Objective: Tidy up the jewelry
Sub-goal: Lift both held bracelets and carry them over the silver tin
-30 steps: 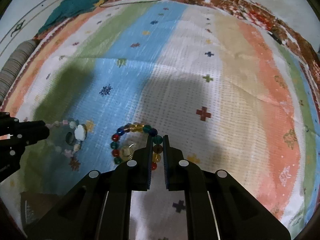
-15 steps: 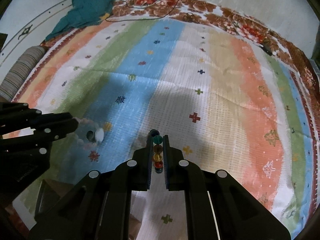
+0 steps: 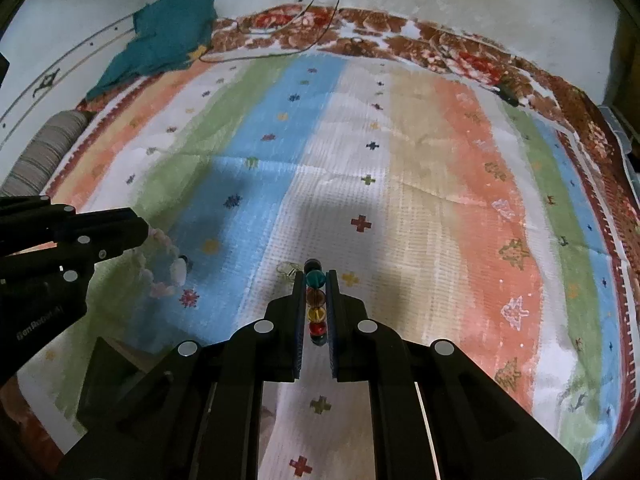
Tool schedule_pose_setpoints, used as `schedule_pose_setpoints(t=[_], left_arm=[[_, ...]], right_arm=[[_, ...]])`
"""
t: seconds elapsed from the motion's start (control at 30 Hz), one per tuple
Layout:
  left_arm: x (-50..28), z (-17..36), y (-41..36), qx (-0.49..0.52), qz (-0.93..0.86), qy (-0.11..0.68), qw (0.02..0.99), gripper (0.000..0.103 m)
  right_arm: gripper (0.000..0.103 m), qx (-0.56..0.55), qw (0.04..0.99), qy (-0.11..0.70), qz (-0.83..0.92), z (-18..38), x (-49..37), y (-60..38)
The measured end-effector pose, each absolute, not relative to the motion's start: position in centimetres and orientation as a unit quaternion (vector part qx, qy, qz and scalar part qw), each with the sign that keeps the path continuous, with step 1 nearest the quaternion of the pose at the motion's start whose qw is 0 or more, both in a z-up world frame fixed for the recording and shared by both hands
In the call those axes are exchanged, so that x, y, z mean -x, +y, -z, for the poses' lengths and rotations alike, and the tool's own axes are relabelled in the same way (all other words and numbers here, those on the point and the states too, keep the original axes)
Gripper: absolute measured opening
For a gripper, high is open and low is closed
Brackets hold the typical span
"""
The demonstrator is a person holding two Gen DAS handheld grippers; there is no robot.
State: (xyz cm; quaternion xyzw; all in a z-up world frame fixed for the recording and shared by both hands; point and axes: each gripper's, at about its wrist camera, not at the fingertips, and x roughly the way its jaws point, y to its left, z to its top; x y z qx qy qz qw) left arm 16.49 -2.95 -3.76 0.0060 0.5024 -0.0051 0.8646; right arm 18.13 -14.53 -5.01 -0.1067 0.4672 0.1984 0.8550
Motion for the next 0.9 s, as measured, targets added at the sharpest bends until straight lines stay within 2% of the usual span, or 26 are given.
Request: schedule_pose_setpoints(t=[0.9], left_arm=[[-10.1, -1.9, -2.8, 0.03, 0.061, 0.44, 0.895, 0.01]], right_arm=[[0.011, 0.081, 0.877, 0.419, -0.221, 0.5, -12.6, -16.4]])
